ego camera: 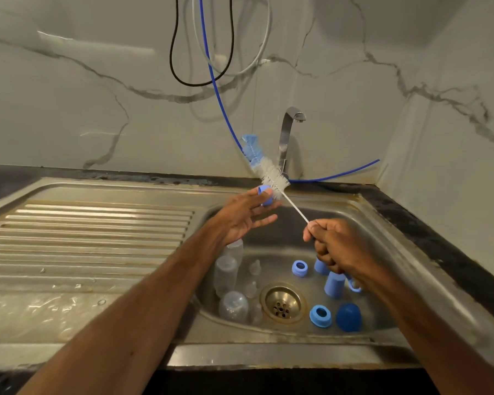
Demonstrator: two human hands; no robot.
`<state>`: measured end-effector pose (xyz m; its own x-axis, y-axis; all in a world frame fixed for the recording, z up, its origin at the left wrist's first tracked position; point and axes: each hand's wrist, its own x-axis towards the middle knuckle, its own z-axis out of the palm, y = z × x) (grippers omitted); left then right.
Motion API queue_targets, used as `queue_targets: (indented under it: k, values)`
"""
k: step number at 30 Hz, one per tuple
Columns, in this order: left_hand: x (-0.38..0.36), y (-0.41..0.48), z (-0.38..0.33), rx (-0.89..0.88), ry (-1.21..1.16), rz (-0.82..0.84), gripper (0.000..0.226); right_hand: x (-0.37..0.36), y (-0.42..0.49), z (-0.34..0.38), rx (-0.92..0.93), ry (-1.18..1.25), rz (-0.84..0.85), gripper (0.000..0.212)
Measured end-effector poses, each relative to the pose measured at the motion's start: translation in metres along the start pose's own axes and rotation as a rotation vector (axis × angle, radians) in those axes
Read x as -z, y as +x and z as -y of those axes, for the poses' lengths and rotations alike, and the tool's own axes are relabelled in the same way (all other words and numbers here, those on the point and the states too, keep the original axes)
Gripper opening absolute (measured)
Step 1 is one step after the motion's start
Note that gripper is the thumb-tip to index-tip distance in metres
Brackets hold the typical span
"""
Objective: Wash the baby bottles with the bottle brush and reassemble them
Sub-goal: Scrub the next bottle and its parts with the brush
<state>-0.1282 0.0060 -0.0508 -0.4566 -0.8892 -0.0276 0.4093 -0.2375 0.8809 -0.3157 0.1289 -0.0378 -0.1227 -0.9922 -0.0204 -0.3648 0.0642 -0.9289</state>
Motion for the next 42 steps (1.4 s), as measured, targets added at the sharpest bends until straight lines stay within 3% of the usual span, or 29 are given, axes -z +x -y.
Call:
queue_targets:
  k: [3, 8, 12, 14, 17, 20, 23, 25, 31, 35, 42]
  values:
    - [0.005, 0.000, -0.005, -0.045, -0.091, -0.103, 0.032, 0.000, -0.009, -0.002, -0.017, 0.024, 0.089, 0.036]
    - [-0.010, -0.004, -0.002, -0.037, -0.085, 0.007, 0.029, -0.005, -0.003, 0.002, 0.023, 0.048, 0.009, 0.034]
    - [0.000, 0.001, -0.011, -0.134, -0.194, -0.124, 0.028, -0.006, -0.006, -0.006, 0.039, -0.009, 0.042, 0.036]
    - [0.006, -0.001, -0.011, -0.108, -0.183, -0.106, 0.029, -0.005, -0.005, -0.010, 0.037, -0.035, 0.043, 0.036]
    - [-0.013, -0.002, 0.000, -0.052, -0.097, -0.006, 0.033, -0.004, 0.008, -0.010, 0.017, 0.011, -0.026, 0.035]
    - [-0.018, 0.006, 0.013, -0.039, -0.029, -0.009, 0.035, 0.001, 0.015, -0.011, 0.068, -0.073, -0.126, 0.033]
    - [-0.003, 0.008, 0.024, 0.005, 0.203, -0.046, 0.021, 0.012, 0.018, -0.021, 0.237, -0.334, -0.237, 0.036]
    - [0.002, 0.009, 0.031, -0.016, 0.354, -0.068, 0.025, 0.022, 0.021, -0.028, 0.305, -0.439, -0.274, 0.038]
    - [-0.017, 0.006, 0.053, 0.009, 0.769, 0.095, 0.052, 0.034, 0.025, -0.036, 0.366, -0.513, -0.245, 0.036]
    - [-0.038, 0.018, 0.082, 0.025, 1.160, 0.228, 0.041, 0.037, 0.026, -0.037, 0.359, -0.475, -0.251, 0.030]
    - [-0.066, 0.046, 0.123, -0.010, 1.487, 0.265, 0.053, 0.037, 0.023, -0.038, 0.382, -0.441, -0.265, 0.034]
